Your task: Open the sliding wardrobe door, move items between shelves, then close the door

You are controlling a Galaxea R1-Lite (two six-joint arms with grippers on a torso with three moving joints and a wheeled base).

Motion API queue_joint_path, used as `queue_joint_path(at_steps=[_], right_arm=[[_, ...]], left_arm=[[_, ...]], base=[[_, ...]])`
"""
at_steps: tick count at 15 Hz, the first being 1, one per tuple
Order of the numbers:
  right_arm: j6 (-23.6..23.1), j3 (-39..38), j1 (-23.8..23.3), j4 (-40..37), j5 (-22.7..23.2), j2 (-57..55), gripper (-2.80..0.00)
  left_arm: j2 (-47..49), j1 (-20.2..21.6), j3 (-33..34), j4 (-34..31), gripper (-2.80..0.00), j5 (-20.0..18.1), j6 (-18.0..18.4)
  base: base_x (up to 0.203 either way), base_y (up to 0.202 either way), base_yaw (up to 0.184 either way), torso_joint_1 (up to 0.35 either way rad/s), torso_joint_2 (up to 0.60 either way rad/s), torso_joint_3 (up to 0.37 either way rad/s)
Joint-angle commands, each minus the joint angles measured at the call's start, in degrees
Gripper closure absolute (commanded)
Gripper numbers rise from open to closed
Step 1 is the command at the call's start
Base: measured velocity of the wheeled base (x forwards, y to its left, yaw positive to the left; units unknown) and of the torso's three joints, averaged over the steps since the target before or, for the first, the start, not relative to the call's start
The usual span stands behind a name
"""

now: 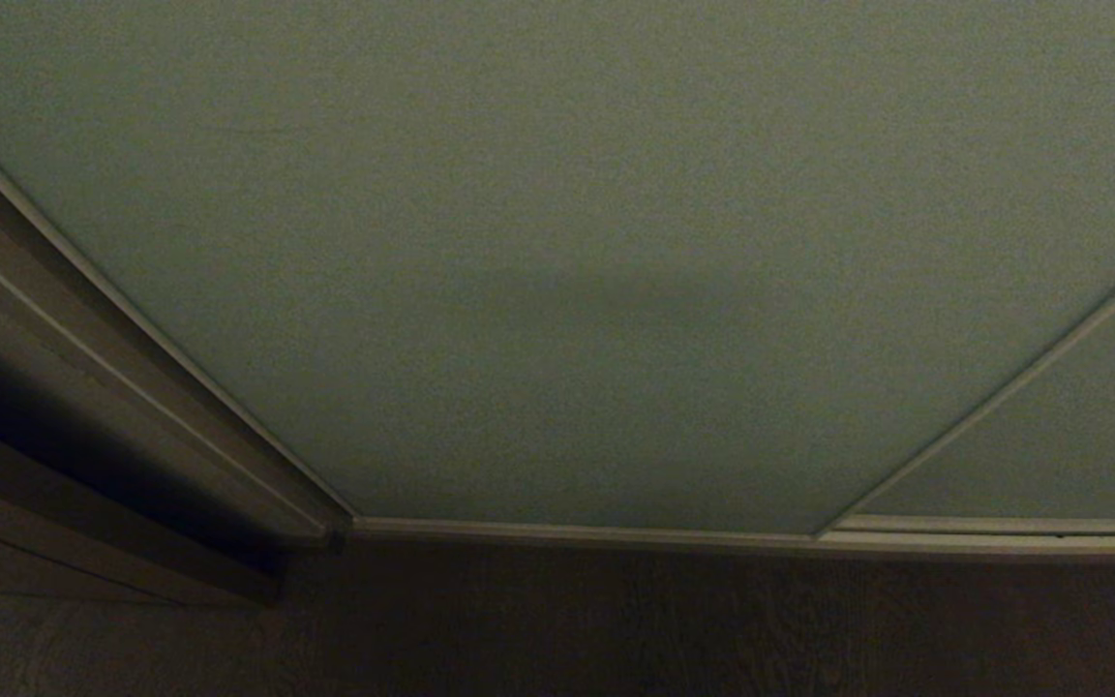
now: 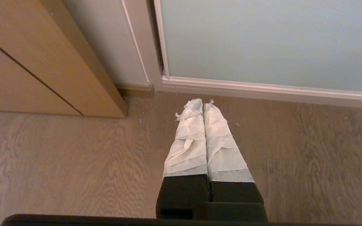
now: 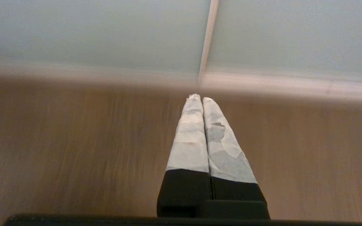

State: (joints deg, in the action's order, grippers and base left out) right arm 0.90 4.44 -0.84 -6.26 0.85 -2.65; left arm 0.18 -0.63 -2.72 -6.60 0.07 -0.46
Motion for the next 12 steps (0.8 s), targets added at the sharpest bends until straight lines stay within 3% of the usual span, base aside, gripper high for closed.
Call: queue_joint_path(at_steps=[1,12], right_arm=[[-0.45,-4.78,0.26,8.26,-0.8,2.64,0.0],[-0.82,-4.53,0.4,6.0,-1.2,2.74,0.0]], left_arm=[[0.08,0.02,-0.01,-0.02,0.0,0.01,-0.07],[0.08,0.02,-0.01,0.01,0.0,0.01,-0.07]], base=[[0.0,0.0,0.0,0.0,0.0,0.0],[0.0,0.0,0.0,0.0,0.0,0.0]])
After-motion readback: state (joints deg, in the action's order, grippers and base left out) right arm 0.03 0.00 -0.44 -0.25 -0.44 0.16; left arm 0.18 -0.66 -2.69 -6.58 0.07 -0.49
